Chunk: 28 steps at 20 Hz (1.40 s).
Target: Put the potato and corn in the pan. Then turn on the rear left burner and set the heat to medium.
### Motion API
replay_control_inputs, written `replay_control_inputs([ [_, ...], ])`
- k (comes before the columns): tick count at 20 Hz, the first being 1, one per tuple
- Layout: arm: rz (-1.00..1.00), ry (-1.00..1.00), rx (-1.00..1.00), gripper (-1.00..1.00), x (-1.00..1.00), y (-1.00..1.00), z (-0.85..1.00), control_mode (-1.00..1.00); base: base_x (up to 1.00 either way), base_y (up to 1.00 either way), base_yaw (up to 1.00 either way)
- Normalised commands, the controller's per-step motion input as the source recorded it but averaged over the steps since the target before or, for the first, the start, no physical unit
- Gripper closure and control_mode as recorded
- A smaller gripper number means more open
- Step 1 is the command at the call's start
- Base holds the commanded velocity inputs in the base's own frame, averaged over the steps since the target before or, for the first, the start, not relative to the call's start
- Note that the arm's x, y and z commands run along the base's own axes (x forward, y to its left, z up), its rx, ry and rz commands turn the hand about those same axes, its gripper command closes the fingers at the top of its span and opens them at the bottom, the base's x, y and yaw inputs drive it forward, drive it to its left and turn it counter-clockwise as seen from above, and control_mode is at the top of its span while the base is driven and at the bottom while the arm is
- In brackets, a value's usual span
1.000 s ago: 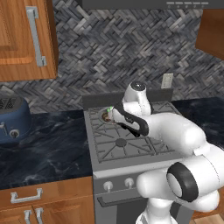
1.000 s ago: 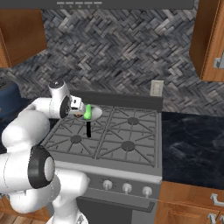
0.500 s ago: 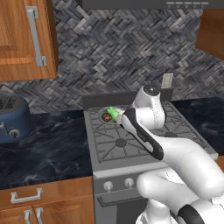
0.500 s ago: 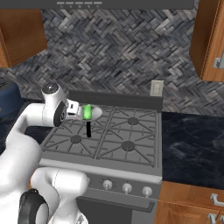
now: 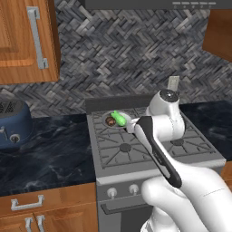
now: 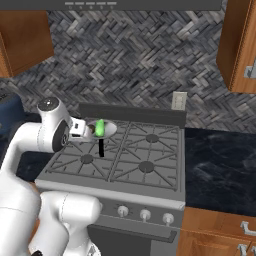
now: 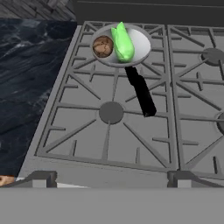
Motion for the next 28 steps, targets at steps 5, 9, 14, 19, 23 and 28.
replay_control_inputs([
  [5, 0.0, 0.07, 0.0, -1.0, -0.3, -0.03, 0.1, -1.0, 0.0, 0.0, 0.0],
  [9, 0.0, 0.0, 0.0, -1.0, 0.0, 0.0, 0.0, -1.0, 0.0, 0.0, 0.0],
  [14, 0.0, 0.0, 0.0, -1.0, 0.0, 0.0, 0.0, -1.0, 0.0, 0.0, 0.0],
  [19, 0.0, 0.0, 0.0, -1.0, 0.0, 0.0, 0.0, -1.0, 0.0, 0.0, 0.0],
  [23, 0.0, 0.0, 0.0, -1.0, 0.0, 0.0, 0.0, 1.0, 0.0, 0.0, 0.0],
  [28, 0.0, 0.0, 0.0, -1.0, 0.0, 0.0, 0.0, 1.0, 0.0, 0.0, 0.0],
])
